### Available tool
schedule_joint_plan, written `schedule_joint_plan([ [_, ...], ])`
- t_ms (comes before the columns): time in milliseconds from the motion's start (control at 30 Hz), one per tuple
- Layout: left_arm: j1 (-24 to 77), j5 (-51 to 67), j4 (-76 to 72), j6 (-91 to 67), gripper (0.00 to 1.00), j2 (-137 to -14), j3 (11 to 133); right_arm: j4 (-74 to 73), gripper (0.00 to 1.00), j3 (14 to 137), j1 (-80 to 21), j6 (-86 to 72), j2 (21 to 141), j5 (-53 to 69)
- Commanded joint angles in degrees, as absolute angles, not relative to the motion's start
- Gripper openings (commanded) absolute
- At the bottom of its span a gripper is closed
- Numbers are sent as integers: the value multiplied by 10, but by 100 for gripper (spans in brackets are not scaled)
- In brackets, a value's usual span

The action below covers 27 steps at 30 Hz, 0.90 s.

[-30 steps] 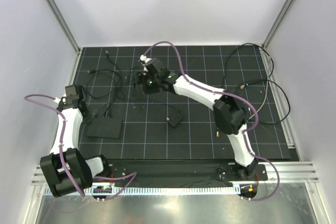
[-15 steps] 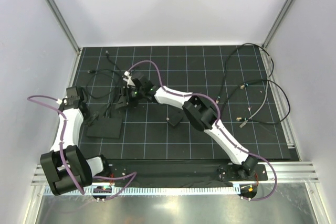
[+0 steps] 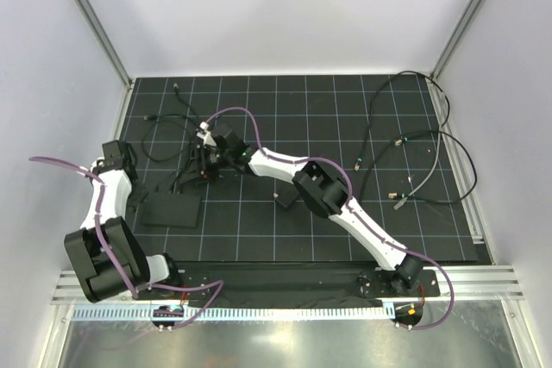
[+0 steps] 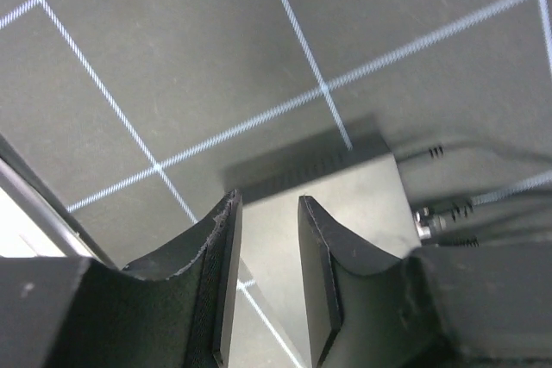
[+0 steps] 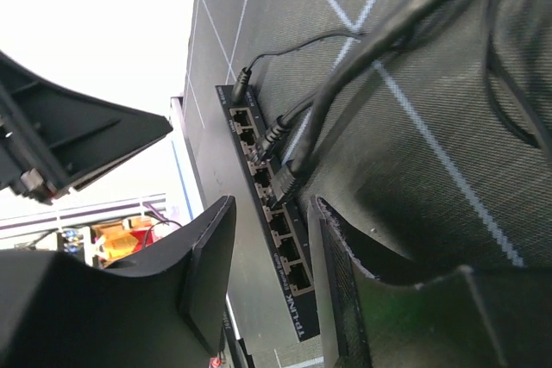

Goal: Pull the plug from the switch port

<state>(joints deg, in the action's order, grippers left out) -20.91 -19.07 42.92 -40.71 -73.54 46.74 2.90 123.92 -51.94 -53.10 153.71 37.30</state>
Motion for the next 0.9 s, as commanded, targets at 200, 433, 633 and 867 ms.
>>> schedule_joint_plan([
  [200,-219,-107,340,-403,39,-771,469,62,45,1252,-523,-597,1554,391],
  [433,-219,-71,342,-413,39,-756,438,83,46,1238,-526,-620,1557,412],
  [633,-219,-2,336,-424,36,-768,426,101,46,1196,-526,-626,1532,417],
  [867,-219,44,340,-444,35,-719,384,111,47,1157,-525,-626,1513,426],
])
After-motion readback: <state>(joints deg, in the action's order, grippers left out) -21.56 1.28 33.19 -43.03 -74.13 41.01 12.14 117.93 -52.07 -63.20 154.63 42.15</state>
